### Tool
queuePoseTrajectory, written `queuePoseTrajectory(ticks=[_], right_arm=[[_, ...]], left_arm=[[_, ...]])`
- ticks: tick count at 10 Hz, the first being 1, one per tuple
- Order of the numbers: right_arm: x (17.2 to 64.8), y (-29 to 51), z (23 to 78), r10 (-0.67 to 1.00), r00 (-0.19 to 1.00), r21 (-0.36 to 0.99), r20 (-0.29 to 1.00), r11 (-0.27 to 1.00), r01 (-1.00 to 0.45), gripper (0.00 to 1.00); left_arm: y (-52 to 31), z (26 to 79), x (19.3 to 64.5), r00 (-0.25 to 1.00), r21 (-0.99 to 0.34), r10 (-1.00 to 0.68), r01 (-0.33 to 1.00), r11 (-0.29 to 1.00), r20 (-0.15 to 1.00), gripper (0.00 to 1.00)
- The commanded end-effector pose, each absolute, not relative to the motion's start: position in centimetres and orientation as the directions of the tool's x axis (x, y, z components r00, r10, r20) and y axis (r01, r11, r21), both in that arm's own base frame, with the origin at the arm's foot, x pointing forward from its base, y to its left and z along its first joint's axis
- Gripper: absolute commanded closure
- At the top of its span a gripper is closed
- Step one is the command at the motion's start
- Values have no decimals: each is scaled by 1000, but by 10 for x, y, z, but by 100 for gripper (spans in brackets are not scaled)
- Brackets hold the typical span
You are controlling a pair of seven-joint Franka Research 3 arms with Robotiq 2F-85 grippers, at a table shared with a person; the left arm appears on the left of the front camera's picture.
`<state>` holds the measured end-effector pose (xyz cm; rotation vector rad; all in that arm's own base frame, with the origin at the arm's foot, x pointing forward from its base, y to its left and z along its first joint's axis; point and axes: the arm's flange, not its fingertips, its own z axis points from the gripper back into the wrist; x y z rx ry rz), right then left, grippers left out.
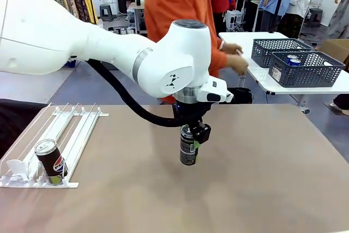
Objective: Retrieve and store the cans from the dispenser.
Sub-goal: Pick up one can from the Automatic Can Dispenser and place it in the middle of the table.
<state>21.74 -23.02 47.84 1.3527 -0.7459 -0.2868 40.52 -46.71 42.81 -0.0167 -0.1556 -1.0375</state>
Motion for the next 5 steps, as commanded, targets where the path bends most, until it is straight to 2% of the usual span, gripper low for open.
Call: queuePoseTrajectory(ticks=[1, 5], right_arm=[[220, -230, 481, -601, 726, 943, 334, 217, -254, 0], [220, -230, 481, -601, 726, 943, 334, 217, -254, 0]], left_arm=[[-457, 427, 408, 489, 42, -858, 864, 501, 158, 100], [-453, 410, 418, 506, 21, -857, 860, 510, 94, 100]])
